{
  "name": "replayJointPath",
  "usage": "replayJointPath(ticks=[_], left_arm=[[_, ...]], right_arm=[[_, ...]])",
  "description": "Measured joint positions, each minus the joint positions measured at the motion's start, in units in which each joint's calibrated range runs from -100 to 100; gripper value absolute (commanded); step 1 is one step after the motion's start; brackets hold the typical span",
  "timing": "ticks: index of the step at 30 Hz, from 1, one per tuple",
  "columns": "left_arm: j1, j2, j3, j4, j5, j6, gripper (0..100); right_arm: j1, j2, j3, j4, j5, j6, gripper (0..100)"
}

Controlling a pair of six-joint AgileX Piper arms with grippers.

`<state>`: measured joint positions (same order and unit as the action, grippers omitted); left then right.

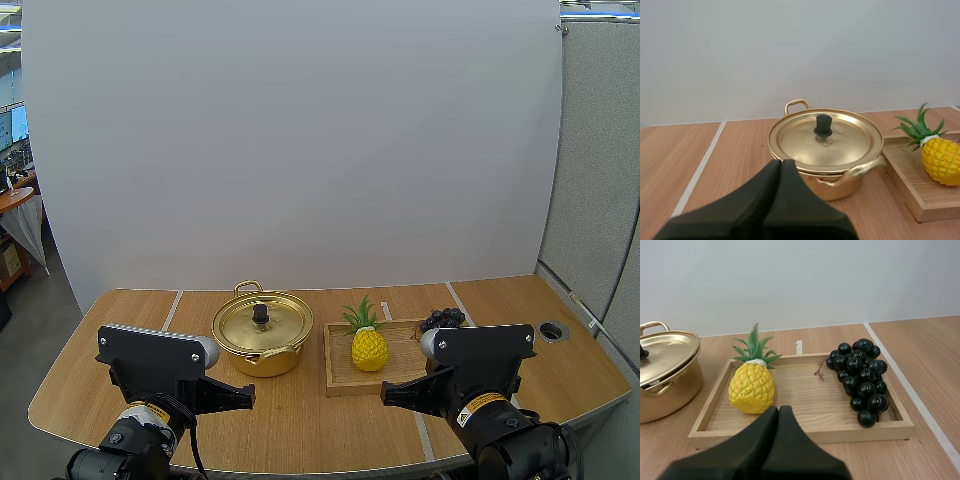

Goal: Open the pot, put the pineapple inside, and close it

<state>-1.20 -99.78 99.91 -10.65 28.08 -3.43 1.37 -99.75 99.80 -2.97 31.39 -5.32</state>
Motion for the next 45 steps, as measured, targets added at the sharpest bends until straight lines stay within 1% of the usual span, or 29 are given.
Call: replayJointPath(ticks=[38, 45], left_arm=[[0.0, 0.0, 0.0, 0.0, 0.0, 0.0, 0], [0.0, 0.0, 0.0, 0.0, 0.0, 0.0, 0]], right_arm=[[0.0, 0.0, 0.0, 0.0, 0.0, 0.0, 0], [0.0, 0.0, 0.0, 1.0, 0.0, 0.0, 0]])
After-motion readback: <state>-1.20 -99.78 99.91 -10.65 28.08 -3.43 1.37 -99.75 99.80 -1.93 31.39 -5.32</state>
